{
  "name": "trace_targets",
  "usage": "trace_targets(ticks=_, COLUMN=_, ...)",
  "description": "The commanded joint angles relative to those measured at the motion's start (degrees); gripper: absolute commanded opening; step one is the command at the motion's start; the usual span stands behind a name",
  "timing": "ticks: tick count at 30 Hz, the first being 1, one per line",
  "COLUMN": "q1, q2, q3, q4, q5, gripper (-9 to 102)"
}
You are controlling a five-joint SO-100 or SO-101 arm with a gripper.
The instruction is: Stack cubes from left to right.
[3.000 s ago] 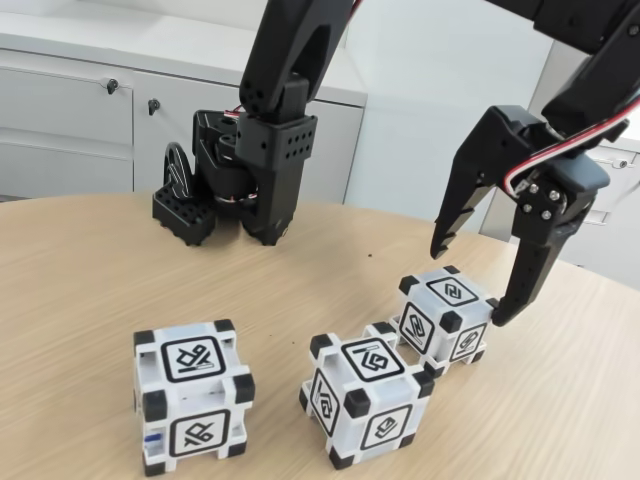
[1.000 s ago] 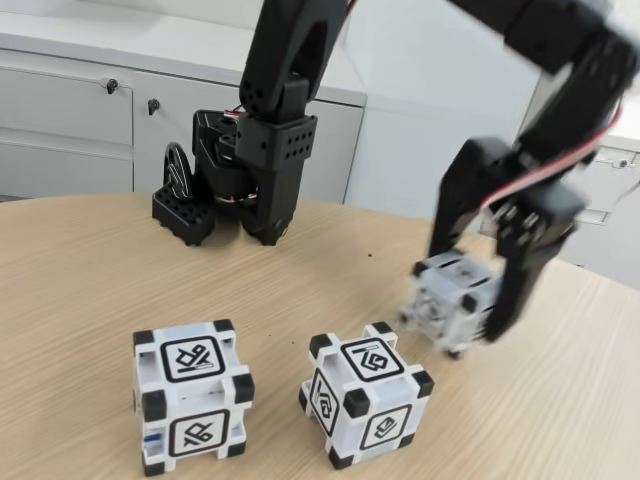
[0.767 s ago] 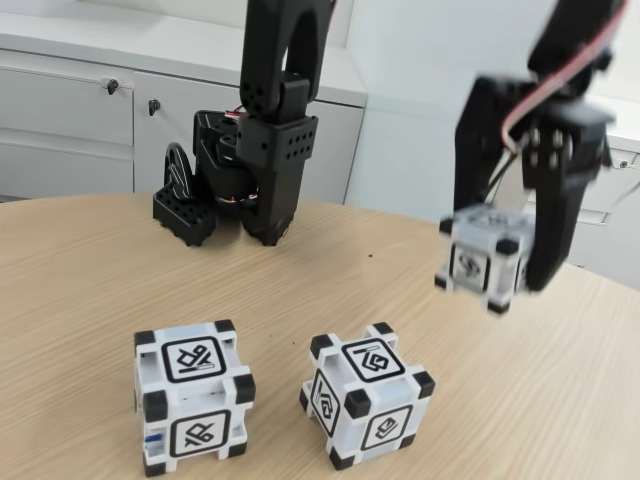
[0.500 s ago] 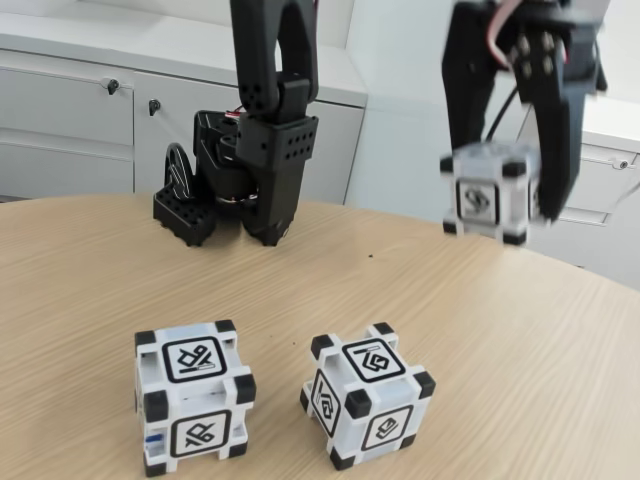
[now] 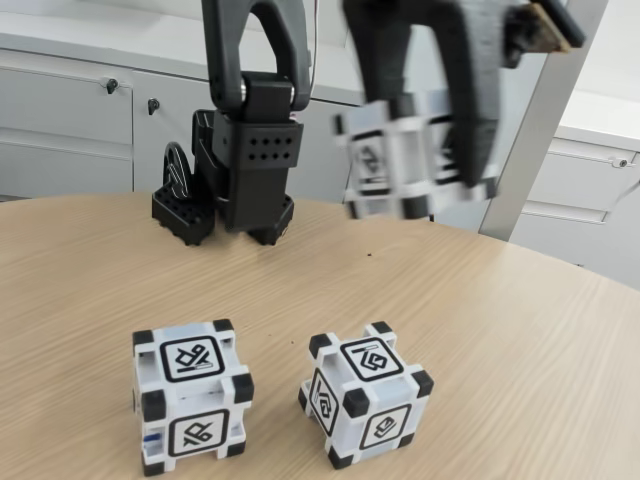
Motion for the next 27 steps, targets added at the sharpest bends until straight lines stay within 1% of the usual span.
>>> trace_targets(ticks=1, q1=5.1, q2=1.58, q3=-1.85, q4=-0.7, q5=-4.04, gripper=15)
trace_targets(ticks=8, q1=17.67, q2=1.32, q3=-1.67, q4=-0.7, q5=-10.2, gripper=15)
trace_targets(ticks=14, q1=24.52, q2=1.23, q3=1.05, q4=-0.7, q5=-14.15, gripper=15)
trace_targets(ticks=20, q1=25.58, q2=1.32, q3=8.0, q4=-1.76, q5=-15.73, gripper=15)
trace_targets(ticks=24, q1=25.58, q2=1.32, q3=10.46, q4=-7.47, q5=-14.68, gripper=15)
trace_targets(ticks=27, q1=25.58, q2=1.23, q3=12.74, q4=-11.25, q5=-15.73, gripper=15)
